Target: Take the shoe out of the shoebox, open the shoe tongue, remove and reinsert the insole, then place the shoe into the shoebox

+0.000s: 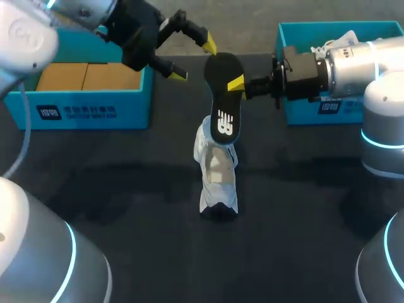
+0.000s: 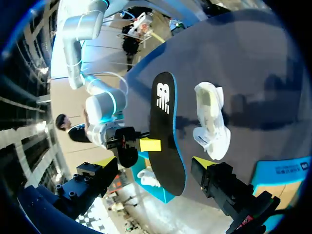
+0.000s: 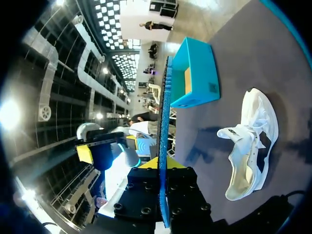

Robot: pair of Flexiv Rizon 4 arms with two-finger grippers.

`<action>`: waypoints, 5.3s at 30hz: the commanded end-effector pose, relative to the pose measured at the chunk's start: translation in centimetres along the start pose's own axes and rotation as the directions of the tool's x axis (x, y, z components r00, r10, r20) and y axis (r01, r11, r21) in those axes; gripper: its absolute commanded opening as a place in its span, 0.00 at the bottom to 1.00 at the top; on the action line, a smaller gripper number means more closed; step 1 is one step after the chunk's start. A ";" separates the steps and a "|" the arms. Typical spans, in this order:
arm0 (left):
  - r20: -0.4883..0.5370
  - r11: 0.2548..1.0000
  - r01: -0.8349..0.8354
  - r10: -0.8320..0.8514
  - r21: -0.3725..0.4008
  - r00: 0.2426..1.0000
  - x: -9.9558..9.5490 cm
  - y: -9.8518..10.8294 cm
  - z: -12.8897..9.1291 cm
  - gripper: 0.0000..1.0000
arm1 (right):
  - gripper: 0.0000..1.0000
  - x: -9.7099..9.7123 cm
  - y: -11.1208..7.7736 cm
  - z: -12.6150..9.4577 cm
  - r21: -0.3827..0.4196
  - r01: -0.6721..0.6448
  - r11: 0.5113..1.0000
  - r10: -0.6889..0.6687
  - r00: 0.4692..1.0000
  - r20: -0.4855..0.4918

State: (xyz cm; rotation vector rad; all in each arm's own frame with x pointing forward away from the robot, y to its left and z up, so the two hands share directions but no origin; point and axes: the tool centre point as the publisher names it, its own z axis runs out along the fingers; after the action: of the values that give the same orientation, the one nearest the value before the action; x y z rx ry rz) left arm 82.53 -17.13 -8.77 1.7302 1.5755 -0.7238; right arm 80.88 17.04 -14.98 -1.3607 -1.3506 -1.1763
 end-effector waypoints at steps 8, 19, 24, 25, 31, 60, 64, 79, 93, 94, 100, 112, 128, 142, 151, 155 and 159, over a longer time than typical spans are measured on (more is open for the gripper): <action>0.470 0.992 0.044 0.015 -0.115 0.882 1.3 -1.3 0.3 1.00 | 0.00 0.5 -0.9 0.1 -0.024 0.015 1.000 -0.016 0.998 -0.058; 0.560 0.993 0.048 0.019 -0.105 0.828 1.9 -2.1 1.0 1.00 | 0.00 1.8 -1.2 0.0 -0.024 0.024 0.999 -0.025 0.998 -0.063; 0.593 0.992 0.051 0.028 -0.116 0.805 1.8 -2.4 1.7 0.95 | 0.00 2.5 -1.5 0.3 -0.009 0.032 0.999 -0.032 0.997 -0.066; 0.597 0.992 0.052 0.029 -0.119 0.802 1.6 -2.4 1.8 0.90 | 0.00 2.7 -1.6 0.4 -0.004 0.035 0.999 -0.035 0.997 -0.067; 0.623 0.993 0.051 0.026 -0.105 0.782 1.2 -2.4 2.4 0.70 | 0.00 3.2 -2.1 1.0 0.021 0.046 0.999 -0.044 0.996 -0.079; 0.667 0.985 0.134 -0.030 -0.105 0.745 0.8 -1.5 3.8 0.30 | 0.00 3.0 -3.3 2.1 0.050 0.029 0.998 -0.027 0.998 -0.053; 0.666 0.985 0.137 -0.033 -0.105 0.745 0.9 -1.5 3.8 0.26 | 0.00 3.2 -3.3 2.1 0.049 0.030 0.998 -0.027 0.998 -0.051; 0.666 0.983 0.152 -0.046 -0.102 0.744 1.1 -1.3 3.9 0.00 | 0.00 3.2 -3.2 2.2 0.037 0.032 0.999 -0.030 0.998 -0.052; 0.657 0.979 0.201 -0.139 -0.020 0.741 1.6 -1.9 4.2 0.00 | 1.00 2.4 -3.0 1.1 -0.008 0.000 1.000 0.000 1.000 -0.026; 0.655 0.979 0.203 -0.144 -0.014 0.741 1.7 -2.0 4.2 0.00 | 1.00 2.3 -3.0 0.9 -0.011 -0.003 1.000 0.003 1.000 -0.021; 0.640 0.970 0.239 -0.216 0.051 0.737 2.3 -2.8 4.3 0.00 | 1.00 1.5 -3.0 -0.3 -0.034 -0.029 0.999 0.029 1.000 0.009; 0.598 0.947 0.302 -0.307 0.112 0.740 3.2 -4.6 4.5 0.00 | 1.00 0.2 -3.1 -2.6 -0.074 -0.066 0.995 0.069 0.997 0.038; 0.598 0.947 0.302 -0.307 0.112 0.740 3.2 -4.6 4.5 0.00 | 1.00 -0.1 -3.0 -2.9 -0.081 -0.056 0.995 0.060 0.997 0.041; 0.598 0.947 0.302 -0.307 0.112 0.740 3.2 -4.6 4.5 0.00 | 1.00 -0.1 -3.0 -2.9 -0.081 -0.056 0.995 0.060 0.997 0.041; 0.598 0.947 0.302 -0.307 0.112 0.740 3.2 -4.6 4.5 0.00 | 1.00 -0.1 -3.0 -2.9 -0.081 -0.056 0.995 0.060 0.997 0.041; 0.600 0.941 0.314 -0.323 0.124 0.732 3.2 -4.8 4.6 0.00 | 1.00 -0.1 -3.0 -2.9 -0.081 -0.056 0.995 0.060 0.997 0.041; 0.603 0.921 0.343 -0.381 0.184 0.701 3.2 -5.1 4.5 0.00 | 1.00 -0.1 -3.0 -2.9 -0.081 -0.056 0.995 0.060 0.997 0.041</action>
State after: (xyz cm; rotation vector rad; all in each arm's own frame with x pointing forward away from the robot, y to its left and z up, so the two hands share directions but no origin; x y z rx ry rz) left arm 78.16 -18.68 -14.50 1.0267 1.4053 -1.3741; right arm 77.78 14.24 -14.69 -1.4749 -1.2953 -1.1835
